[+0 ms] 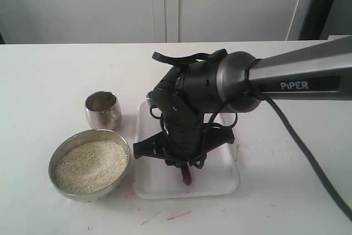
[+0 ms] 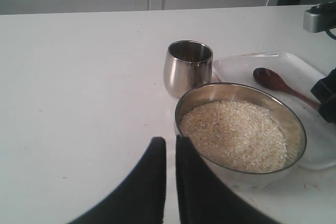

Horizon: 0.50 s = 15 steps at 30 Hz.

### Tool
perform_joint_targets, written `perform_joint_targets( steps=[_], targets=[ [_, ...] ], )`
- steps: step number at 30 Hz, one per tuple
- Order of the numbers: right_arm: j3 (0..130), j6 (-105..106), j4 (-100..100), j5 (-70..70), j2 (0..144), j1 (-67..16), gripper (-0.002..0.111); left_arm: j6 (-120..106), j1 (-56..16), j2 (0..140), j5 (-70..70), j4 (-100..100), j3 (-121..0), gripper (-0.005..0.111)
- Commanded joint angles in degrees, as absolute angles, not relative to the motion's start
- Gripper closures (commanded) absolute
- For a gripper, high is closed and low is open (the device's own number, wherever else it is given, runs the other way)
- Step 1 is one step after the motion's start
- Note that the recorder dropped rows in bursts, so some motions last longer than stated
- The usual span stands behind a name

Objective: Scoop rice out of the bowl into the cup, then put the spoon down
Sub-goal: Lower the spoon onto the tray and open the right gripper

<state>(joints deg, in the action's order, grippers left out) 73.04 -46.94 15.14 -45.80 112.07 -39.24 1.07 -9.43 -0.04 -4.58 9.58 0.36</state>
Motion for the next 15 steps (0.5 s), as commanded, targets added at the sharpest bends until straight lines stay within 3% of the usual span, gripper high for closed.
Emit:
perform_joint_targets(
  steps=[1, 15],
  targets=[
    [73.4, -46.3, 15.4, -45.6, 112.1, -38.9, 0.08, 1.1, -9.8, 0.0, -4.4, 10.1, 0.0, 0.092],
    [73.4, -41.8, 14.8, -47.3, 111.8, -38.9, 0.08, 1.1, -9.8, 0.0, -4.4, 10.1, 0.0, 0.092]
  ],
)
